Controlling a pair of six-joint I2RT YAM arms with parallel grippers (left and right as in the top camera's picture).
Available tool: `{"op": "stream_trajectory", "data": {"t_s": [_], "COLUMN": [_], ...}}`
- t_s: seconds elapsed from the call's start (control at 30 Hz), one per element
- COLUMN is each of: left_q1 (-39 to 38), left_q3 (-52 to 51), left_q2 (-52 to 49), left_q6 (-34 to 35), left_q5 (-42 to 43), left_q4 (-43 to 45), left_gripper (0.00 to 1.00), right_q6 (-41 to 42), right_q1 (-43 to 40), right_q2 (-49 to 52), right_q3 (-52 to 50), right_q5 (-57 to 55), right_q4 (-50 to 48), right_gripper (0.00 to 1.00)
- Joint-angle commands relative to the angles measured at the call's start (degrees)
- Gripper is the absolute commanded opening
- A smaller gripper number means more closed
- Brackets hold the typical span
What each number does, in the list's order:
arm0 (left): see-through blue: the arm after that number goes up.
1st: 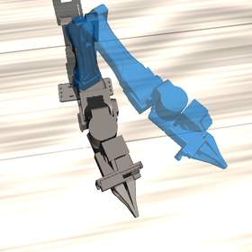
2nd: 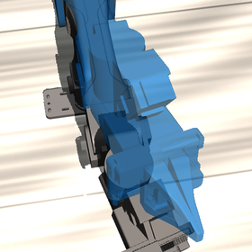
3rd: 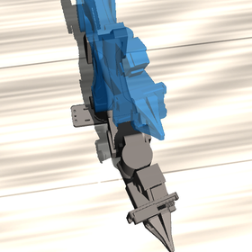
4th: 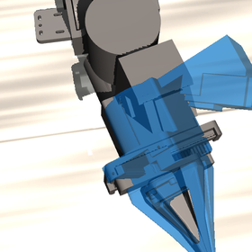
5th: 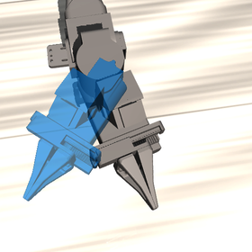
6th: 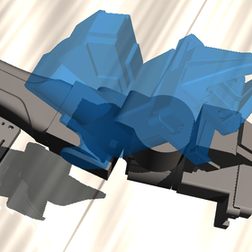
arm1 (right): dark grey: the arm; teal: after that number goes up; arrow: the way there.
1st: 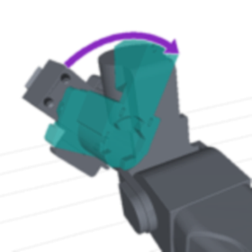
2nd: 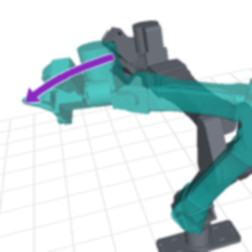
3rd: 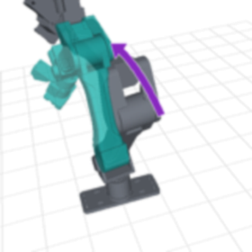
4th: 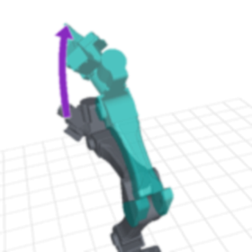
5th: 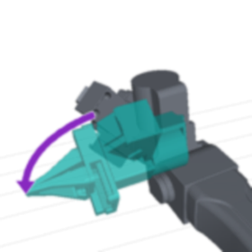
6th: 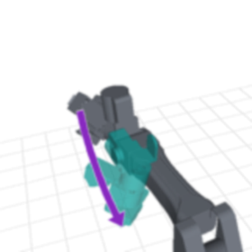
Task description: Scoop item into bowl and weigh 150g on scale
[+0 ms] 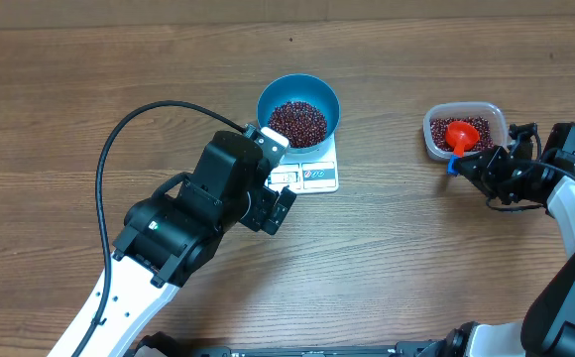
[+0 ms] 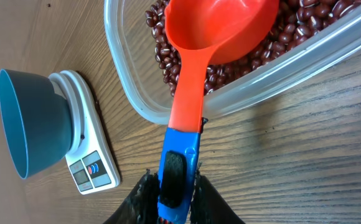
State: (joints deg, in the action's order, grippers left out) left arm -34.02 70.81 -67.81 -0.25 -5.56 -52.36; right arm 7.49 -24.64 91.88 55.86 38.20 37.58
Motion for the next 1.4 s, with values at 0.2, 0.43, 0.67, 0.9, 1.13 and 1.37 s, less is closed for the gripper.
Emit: {"op": "stream_trajectory", "data": {"t_s": [0.2,0.43,0.67,0.9,1.13,1.37], "left_q1": [0.24,0.24,0.24,0.24,0.24,0.24], "left_q3": [-0.15,-0.17,-0.15,-0.15,-0.17,-0.15], "left_q2": [-0.35,-0.35,-0.35,-0.35,-0.35,-0.35], "left_q6": [-0.87,-0.87,-0.87,-0.87,-0.87,-0.87], "left_q5": [0.70,0.72,0.70,0.72,0.70,0.72], "left_q4": [0.09,0.09,0.09,0.09,0.09,0.09], "left_gripper": [0.99,1.00,1.00,1.00,1.00,1.00], "right_q6": [0.02,4.02,10.51,13.99,15.08,15.06], "right_q1": [0.24,0.24,0.24,0.24,0.24,0.22], "right_q2": [-1.16,-1.11,-1.11,-1.11,-1.11,-1.11], "right_q3": [-0.44,-2.62,-11.32,-12.31,-12.31,-12.31], "right_q5": [-4.68,-4.09,5.73,10.95,11.41,11.41], "right_q4": [0.66,-1.11,-14.64,-22.05,-23.71,-23.85], "right_gripper": [0.44,0.62,0.67,0.67,0.43,0.30]}}
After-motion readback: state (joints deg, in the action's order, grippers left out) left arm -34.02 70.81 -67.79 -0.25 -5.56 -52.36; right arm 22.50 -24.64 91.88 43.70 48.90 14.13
